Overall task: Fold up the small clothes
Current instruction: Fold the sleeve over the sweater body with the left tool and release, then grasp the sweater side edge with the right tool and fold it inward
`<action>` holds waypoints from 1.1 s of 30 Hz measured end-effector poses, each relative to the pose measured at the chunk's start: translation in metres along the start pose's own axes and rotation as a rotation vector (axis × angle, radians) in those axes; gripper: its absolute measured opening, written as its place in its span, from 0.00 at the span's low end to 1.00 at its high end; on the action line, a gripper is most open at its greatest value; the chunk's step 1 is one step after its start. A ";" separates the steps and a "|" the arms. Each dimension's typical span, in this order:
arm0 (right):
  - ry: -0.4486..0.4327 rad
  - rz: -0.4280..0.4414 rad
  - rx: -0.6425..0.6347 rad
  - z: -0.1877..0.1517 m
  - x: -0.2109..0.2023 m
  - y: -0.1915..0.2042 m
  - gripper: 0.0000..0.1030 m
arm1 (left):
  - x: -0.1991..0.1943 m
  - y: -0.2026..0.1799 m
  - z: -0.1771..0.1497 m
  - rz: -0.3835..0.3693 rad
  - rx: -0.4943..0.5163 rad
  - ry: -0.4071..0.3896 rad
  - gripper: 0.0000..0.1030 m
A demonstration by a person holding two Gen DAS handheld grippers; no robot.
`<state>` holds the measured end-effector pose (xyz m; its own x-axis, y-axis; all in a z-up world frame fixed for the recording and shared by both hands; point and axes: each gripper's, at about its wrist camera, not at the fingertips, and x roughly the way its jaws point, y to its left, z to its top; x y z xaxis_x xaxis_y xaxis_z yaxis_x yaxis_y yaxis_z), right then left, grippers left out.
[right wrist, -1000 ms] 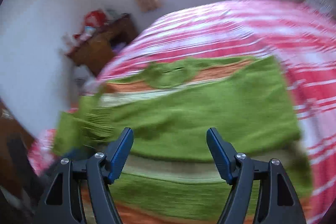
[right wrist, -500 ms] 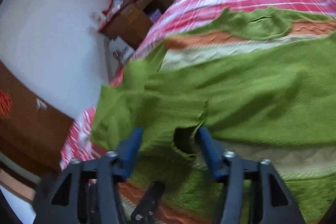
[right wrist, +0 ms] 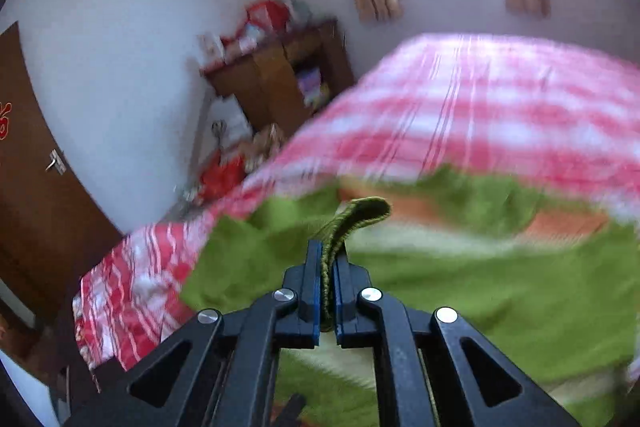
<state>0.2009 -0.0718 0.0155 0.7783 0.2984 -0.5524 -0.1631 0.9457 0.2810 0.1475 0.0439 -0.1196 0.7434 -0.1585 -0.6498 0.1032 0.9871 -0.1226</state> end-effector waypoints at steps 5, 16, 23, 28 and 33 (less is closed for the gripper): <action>-0.096 -0.115 -0.018 0.025 -0.053 -0.047 0.04 | 0.002 0.000 0.001 0.004 0.002 0.001 1.00; -0.014 -0.211 0.259 -0.039 -0.075 -0.186 0.04 | 0.001 0.000 0.002 0.014 0.008 0.001 1.00; 0.130 0.027 0.429 -0.055 -0.005 -0.168 0.16 | 0.001 0.000 0.002 0.014 0.007 0.001 1.00; 0.112 0.057 0.439 -0.058 0.013 -0.153 0.62 | 0.002 0.000 0.002 0.013 0.007 0.001 1.00; 0.015 -0.073 0.357 -0.050 -0.005 -0.150 0.62 | 0.001 0.001 0.002 0.013 0.008 0.000 1.00</action>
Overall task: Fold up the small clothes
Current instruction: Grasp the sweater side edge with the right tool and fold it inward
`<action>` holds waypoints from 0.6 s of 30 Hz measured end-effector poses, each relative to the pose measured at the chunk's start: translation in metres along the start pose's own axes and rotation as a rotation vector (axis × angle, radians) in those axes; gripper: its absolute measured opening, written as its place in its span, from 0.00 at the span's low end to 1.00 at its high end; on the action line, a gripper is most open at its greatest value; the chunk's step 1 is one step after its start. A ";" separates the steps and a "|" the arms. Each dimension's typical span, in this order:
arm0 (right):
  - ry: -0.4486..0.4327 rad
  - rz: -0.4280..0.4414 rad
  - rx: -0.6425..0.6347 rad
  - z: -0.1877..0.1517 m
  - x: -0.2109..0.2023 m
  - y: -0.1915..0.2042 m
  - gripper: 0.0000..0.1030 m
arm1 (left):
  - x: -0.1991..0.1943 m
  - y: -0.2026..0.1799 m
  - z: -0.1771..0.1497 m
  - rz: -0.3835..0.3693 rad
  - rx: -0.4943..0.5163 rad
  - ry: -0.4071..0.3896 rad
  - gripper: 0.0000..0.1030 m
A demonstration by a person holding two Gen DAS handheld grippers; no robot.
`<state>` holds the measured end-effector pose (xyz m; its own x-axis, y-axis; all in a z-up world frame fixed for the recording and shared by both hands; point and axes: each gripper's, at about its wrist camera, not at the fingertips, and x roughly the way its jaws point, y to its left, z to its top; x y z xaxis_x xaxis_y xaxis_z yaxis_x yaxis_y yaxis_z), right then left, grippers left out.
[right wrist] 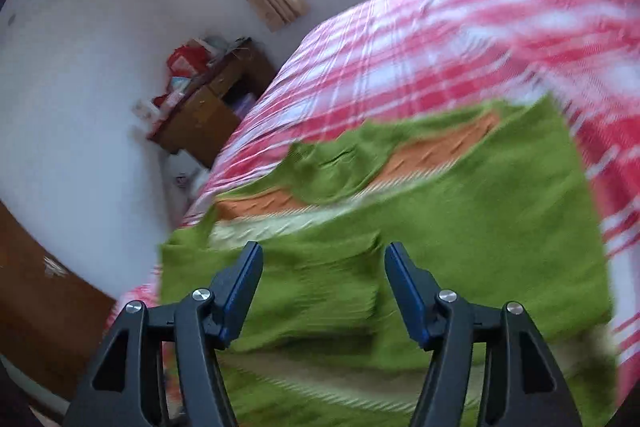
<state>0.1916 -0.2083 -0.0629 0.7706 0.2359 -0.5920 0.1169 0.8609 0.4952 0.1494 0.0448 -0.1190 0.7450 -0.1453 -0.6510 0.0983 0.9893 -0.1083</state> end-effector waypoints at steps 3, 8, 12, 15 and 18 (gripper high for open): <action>0.074 -0.045 -0.071 0.000 0.022 0.006 0.60 | 0.000 -0.002 0.000 0.002 0.001 -0.002 1.00; 0.132 -0.210 -0.296 -0.020 0.054 0.040 0.16 | 0.000 -0.003 0.000 0.002 0.001 -0.001 1.00; 0.097 -0.216 -0.373 -0.015 0.042 0.066 0.09 | 0.000 -0.002 0.000 0.001 0.000 -0.002 1.00; -0.009 -0.210 -0.433 0.002 0.014 0.088 0.09 | 0.000 -0.003 0.000 0.002 0.001 -0.002 1.00; -0.122 -0.208 -0.451 0.024 -0.027 0.096 0.09 | 0.000 -0.003 0.000 0.002 0.001 -0.002 1.00</action>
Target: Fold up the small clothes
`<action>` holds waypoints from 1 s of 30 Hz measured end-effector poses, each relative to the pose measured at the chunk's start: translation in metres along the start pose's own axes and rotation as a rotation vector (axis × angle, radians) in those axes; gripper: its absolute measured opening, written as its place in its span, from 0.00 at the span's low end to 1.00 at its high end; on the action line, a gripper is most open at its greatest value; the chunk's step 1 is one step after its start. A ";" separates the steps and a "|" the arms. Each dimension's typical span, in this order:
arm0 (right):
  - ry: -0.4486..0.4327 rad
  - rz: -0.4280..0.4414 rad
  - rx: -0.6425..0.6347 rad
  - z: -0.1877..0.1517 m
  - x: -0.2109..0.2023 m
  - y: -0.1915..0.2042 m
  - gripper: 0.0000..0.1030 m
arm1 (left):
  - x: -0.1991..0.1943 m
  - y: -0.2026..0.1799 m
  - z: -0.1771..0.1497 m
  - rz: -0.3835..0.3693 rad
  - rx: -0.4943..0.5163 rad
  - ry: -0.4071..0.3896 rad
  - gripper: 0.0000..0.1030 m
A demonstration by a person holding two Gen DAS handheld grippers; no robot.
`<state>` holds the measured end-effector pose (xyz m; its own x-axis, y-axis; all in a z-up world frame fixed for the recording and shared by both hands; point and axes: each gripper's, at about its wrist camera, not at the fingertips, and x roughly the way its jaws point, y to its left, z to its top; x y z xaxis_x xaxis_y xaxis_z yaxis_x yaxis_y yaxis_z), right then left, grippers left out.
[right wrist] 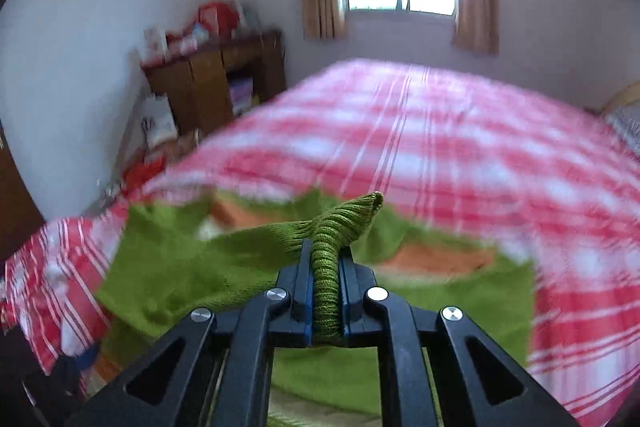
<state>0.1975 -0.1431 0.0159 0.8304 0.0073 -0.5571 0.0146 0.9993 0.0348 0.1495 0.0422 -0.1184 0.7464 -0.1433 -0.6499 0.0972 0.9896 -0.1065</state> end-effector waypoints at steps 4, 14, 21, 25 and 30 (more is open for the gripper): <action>-0.065 -0.080 -0.006 0.013 -0.035 -0.031 0.09 | 0.000 0.000 0.000 0.000 0.000 0.000 1.00; 0.230 -0.246 0.058 -0.070 0.025 -0.112 0.29 | 0.000 0.000 0.000 0.001 0.002 0.001 1.00; 0.135 -0.340 0.331 -0.102 -0.021 -0.155 0.41 | -0.001 -0.003 0.003 0.029 0.025 0.022 1.00; 0.035 -0.337 0.331 -0.091 -0.056 -0.157 0.41 | -0.013 -0.017 0.015 0.068 0.120 -0.026 1.00; 0.053 -0.173 0.174 -0.071 -0.041 -0.118 0.41 | -0.008 -0.025 0.058 0.073 0.092 -0.065 1.00</action>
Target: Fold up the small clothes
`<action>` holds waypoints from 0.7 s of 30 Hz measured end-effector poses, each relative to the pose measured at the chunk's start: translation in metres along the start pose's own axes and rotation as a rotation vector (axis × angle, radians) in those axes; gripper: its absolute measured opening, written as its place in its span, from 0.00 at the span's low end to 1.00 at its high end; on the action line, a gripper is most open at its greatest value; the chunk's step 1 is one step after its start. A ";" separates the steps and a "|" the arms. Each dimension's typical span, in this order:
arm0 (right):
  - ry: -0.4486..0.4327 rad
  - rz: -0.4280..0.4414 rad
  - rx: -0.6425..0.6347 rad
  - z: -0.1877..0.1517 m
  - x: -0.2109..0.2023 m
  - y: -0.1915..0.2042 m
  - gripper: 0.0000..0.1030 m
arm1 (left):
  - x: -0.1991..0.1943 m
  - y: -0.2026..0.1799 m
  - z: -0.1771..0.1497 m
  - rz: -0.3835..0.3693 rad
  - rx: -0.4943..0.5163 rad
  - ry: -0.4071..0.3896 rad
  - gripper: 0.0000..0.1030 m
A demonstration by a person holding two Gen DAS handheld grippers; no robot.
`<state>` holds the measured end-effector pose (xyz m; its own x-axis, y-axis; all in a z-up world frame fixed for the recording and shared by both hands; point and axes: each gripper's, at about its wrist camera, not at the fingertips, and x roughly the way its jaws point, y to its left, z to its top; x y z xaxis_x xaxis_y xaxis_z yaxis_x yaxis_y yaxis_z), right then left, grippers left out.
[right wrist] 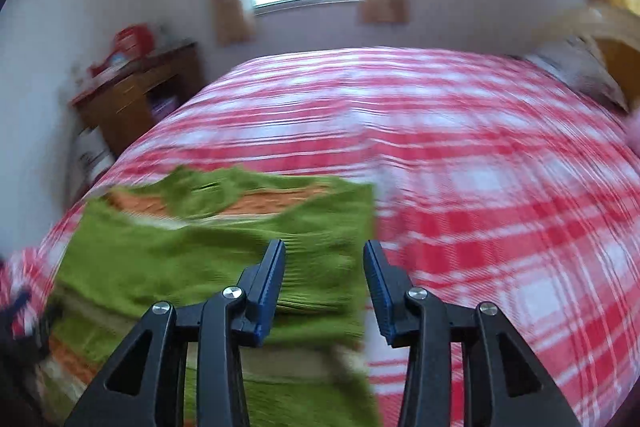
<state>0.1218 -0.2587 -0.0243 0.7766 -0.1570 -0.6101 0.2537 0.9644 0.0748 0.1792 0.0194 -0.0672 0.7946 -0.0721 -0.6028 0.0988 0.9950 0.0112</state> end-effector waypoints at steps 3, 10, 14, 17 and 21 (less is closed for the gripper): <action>0.060 0.052 -0.041 -0.004 0.026 0.028 0.41 | 0.030 -0.001 0.012 0.079 0.001 0.020 1.00; 0.163 0.056 -0.079 -0.031 0.068 0.047 0.49 | 0.069 0.033 0.002 0.069 -0.101 0.155 1.00; 0.161 0.047 -0.105 -0.032 0.068 0.053 0.54 | 0.068 0.038 0.000 0.059 -0.119 0.159 1.00; 0.160 0.047 -0.100 -0.033 0.069 0.051 0.56 | 0.061 0.032 -0.003 0.071 -0.111 0.156 1.00; 0.166 0.019 -0.075 -0.036 0.056 0.049 0.56 | 0.039 0.019 -0.009 0.090 -0.031 0.163 1.00</action>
<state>0.1576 -0.2124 -0.0833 0.6735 -0.1077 -0.7313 0.1917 0.9809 0.0321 0.2064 0.0363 -0.0974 0.6916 0.0264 -0.7218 0.0115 0.9988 0.0477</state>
